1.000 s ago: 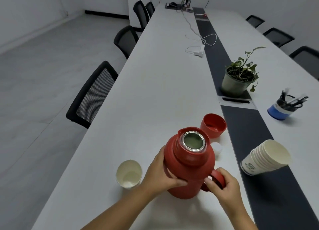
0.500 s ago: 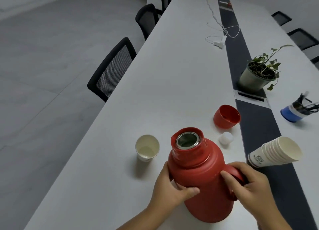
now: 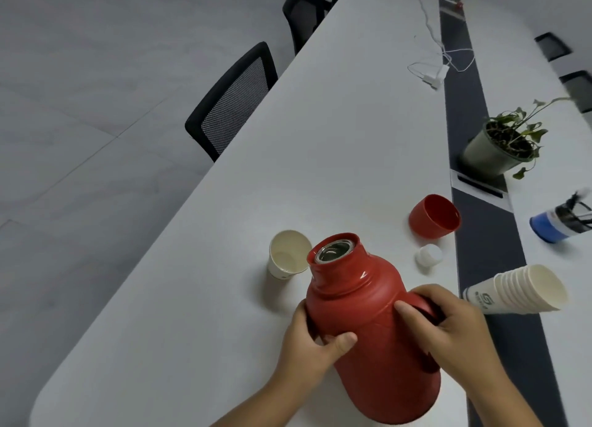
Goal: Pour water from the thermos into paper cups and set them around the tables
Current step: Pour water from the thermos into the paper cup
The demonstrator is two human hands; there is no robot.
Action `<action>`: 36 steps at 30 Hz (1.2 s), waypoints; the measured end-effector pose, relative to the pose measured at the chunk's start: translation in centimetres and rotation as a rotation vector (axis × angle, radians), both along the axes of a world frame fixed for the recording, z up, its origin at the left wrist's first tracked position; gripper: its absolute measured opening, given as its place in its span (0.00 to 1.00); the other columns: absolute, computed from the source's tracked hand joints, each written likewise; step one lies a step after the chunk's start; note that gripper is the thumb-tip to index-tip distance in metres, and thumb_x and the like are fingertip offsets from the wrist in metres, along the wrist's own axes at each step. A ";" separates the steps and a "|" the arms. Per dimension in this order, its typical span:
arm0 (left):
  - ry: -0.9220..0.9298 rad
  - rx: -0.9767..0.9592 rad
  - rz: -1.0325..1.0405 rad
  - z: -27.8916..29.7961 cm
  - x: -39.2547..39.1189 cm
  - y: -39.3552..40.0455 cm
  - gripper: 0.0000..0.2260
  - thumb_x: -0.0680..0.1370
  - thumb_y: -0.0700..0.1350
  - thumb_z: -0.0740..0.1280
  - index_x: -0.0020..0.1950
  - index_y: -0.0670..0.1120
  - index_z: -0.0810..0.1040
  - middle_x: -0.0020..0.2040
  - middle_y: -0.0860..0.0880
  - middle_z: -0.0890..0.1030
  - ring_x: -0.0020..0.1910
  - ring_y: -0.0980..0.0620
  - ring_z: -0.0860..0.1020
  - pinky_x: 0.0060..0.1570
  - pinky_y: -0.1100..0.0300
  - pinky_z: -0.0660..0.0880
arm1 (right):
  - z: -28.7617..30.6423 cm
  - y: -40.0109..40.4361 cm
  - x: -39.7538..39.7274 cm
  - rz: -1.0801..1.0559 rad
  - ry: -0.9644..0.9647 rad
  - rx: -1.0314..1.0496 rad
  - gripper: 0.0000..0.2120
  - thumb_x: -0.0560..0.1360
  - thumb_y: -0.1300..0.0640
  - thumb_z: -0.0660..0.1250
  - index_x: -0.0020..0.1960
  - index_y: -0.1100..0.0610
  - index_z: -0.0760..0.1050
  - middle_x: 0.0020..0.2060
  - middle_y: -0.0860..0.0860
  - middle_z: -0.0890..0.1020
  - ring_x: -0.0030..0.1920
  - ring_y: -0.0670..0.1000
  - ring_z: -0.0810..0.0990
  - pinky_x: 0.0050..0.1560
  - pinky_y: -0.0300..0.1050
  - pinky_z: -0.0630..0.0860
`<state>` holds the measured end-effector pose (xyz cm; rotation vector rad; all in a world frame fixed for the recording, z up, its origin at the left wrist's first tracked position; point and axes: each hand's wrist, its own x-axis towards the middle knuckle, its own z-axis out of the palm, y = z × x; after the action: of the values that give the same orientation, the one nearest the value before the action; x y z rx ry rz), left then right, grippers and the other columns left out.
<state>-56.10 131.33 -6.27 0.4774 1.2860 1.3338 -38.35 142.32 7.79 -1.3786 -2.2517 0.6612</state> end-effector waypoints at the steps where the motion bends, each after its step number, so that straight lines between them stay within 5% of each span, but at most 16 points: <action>1: -0.021 0.001 0.006 -0.1 0.1 0.1 0.38 0.68 0.49 0.87 0.73 0.50 0.74 0.64 0.50 0.86 0.64 0.51 0.85 0.63 0.52 0.83 | 0.0 0.2 -0.1 0.004 -0.010 -0.001 0.18 0.74 0.60 0.82 0.45 0.37 0.81 0.35 0.39 0.85 0.37 0.44 0.84 0.38 0.38 0.80; 19: -0.128 0.007 0.071 -1.6 0.9 1.1 0.33 0.71 0.47 0.86 0.71 0.47 0.75 0.63 0.48 0.86 0.62 0.48 0.86 0.63 0.51 0.83 | -0.3 2.3 -1.0 -0.037 -0.138 -0.048 0.10 0.75 0.54 0.82 0.44 0.42 0.82 0.36 0.37 0.84 0.39 0.42 0.84 0.41 0.50 0.82; 36: -0.172 0.011 0.107 -2.3 1.3 1.1 0.32 0.72 0.44 0.85 0.71 0.45 0.75 0.64 0.46 0.87 0.63 0.46 0.86 0.64 0.49 0.83 | -0.6 2.6 -1.1 -0.031 -0.188 -0.032 0.09 0.74 0.49 0.81 0.46 0.40 0.82 0.37 0.36 0.84 0.40 0.41 0.84 0.43 0.47 0.82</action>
<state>-54.80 132.40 -8.61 0.2978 1.1756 1.4391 -39.42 144.89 7.20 -1.5462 -2.3675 0.5812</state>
